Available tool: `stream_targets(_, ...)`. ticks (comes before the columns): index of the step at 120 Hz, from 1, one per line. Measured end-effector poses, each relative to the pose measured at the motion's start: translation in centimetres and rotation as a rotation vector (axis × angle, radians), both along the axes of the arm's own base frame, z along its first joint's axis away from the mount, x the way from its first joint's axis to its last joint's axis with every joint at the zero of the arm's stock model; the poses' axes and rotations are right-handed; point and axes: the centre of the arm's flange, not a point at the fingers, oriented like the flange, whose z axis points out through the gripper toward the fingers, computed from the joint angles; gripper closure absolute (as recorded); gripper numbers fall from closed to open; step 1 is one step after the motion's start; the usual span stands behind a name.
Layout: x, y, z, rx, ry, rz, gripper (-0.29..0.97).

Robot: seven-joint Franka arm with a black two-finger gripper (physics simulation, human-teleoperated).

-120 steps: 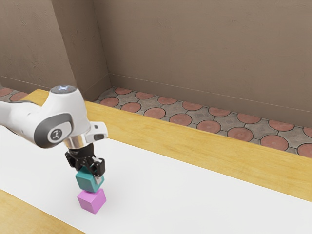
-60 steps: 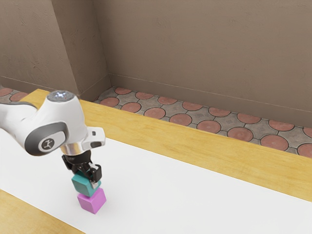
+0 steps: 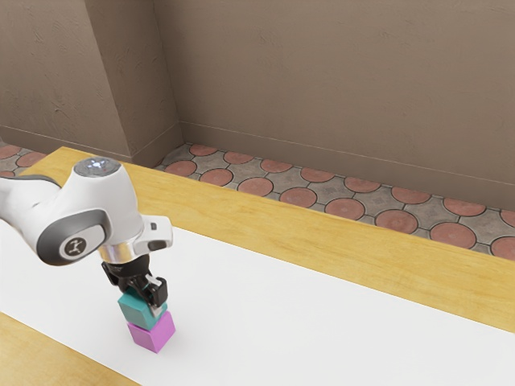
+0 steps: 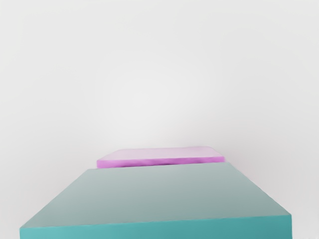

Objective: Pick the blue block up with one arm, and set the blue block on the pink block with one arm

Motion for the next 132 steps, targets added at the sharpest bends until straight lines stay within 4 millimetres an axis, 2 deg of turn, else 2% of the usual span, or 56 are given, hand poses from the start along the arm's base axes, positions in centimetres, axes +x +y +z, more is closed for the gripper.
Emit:
stream_targets(27, -0.1, 0.1, -0.1, 0.000, 0.002, -0.006, 0.30)
stream_targets(59, -0.2, 0.2, -0.1, -0.009, 0.003, -0.007, 0.11)
stream_targets(67, -0.2, 0.1, 1.0, -0.022, -0.018, -0.013, 0.08)
stream_targets(76, -0.6, -0.4, 4.7, -0.035, -0.080, -0.030, 0.07)
stream_targets(83, -0.5, 0.1, 8.8, -0.027, -0.141, -0.019, 0.05)
stream_targets(95, 0.8, 0.6, 15.8, -0.013, -0.192, 0.000, 0.04)
stream_targets(100, 1.1, 0.9, 17.1, -0.007, -0.184, 0.009, 0.04)
stream_targets(115, 1.2, 1.8, 19.0, 0.008, -0.146, 0.033, 0.03)
stream_targets(132, 1.4, 3.6, 25.1, 0.015, -0.150, 0.080, 0.03)
